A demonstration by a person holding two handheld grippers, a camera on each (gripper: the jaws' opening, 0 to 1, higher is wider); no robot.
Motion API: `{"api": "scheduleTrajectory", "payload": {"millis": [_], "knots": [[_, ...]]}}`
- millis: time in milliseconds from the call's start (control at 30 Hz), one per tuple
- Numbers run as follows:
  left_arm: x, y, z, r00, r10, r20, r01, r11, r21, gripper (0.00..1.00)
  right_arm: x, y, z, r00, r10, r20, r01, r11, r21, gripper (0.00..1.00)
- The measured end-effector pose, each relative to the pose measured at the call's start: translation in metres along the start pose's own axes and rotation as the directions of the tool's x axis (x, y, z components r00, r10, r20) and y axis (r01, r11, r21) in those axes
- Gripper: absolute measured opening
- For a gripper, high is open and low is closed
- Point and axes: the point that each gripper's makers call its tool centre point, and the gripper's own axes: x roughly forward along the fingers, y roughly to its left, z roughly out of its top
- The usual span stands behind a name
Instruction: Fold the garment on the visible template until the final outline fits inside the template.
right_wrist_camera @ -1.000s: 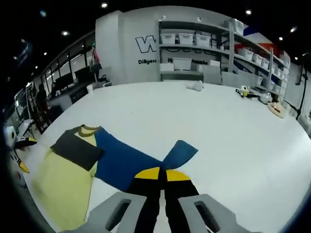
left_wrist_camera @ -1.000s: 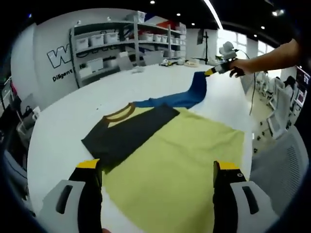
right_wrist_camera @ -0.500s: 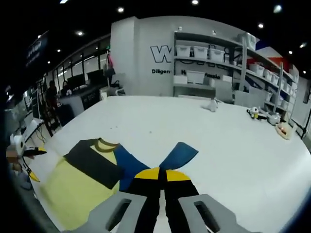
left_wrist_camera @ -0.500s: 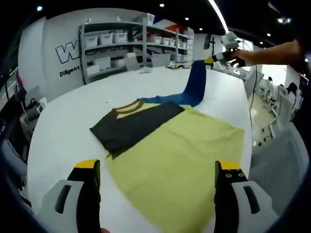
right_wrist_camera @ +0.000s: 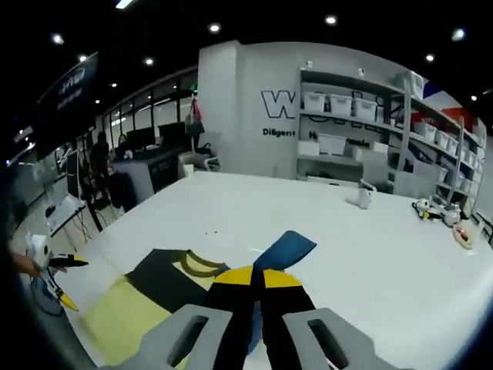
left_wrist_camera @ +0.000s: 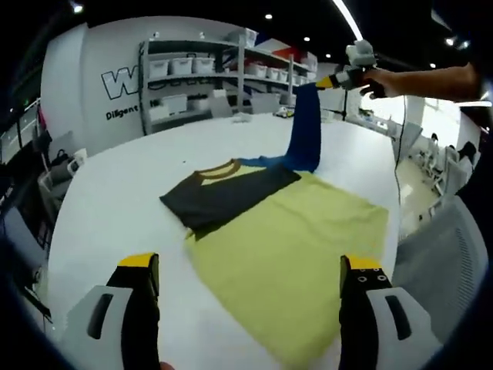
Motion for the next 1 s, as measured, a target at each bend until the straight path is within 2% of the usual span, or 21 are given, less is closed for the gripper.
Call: {"api": "scheduleTrajectory", "payload": {"millis": [200, 367, 1000], "knots": [[-0.008, 0.010, -0.003, 1.000, 0.015, 0.014, -0.015, 1.000, -0.023, 0.96, 0.015, 0.030, 0.023, 0.999, 0.040, 0.022, -0.039, 0.999, -0.022, 0.00], [-0.013, 0.015, -0.007, 1.000, 0.023, 0.018, -0.022, 0.999, -0.036, 0.96, 0.027, 0.051, 0.032, 0.997, 0.070, 0.027, -0.070, 0.997, -0.028, 0.00], [-0.026, 0.028, -0.019, 0.999, 0.043, 0.025, -0.041, 0.996, -0.075, 0.95, 0.066, 0.135, 0.030, 0.982, 0.186, -0.026, -0.188, 0.981, -0.057, 0.00]]}}
